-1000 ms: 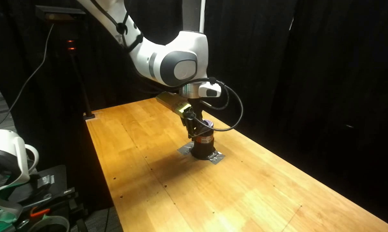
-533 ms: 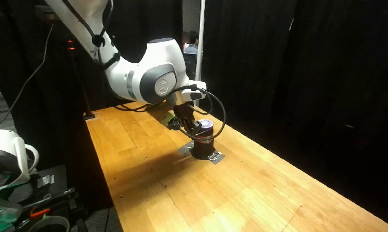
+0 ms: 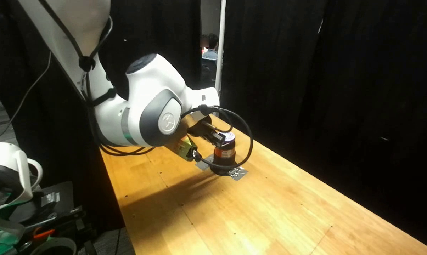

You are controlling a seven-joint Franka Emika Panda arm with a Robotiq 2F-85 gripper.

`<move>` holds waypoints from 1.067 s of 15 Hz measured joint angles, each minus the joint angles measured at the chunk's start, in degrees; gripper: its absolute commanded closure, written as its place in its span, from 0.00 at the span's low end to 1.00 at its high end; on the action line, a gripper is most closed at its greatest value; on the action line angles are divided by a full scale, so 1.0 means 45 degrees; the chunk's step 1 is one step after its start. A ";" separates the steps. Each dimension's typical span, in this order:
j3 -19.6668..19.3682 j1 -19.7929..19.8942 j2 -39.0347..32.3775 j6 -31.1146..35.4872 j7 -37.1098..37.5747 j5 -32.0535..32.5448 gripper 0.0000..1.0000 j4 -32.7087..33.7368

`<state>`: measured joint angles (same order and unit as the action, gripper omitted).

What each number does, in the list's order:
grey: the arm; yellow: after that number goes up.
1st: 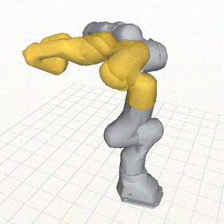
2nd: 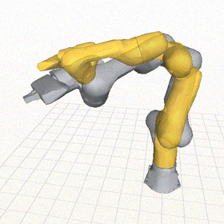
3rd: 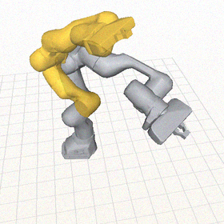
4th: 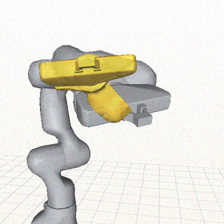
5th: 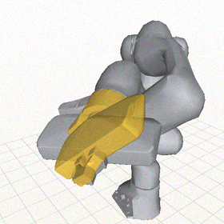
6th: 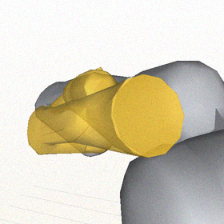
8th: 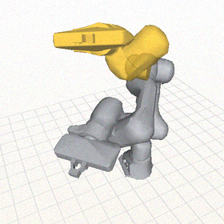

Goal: Put the elastic band on the cup

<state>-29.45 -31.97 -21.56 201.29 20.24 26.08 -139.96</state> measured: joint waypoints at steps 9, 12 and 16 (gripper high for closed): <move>0.3623 0.2642 -0.2244 0.7892 -0.4278 -0.3362 0.81 -0.1761; 0.4989 0.4241 -0.3138 0.9415 -0.5319 -0.3373 0.80 -0.1682; 0.5632 0.5058 -0.2827 0.8900 -0.6166 -0.3294 0.80 -0.0329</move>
<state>-4.11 -9.21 -34.28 241.34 -7.51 11.26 -141.44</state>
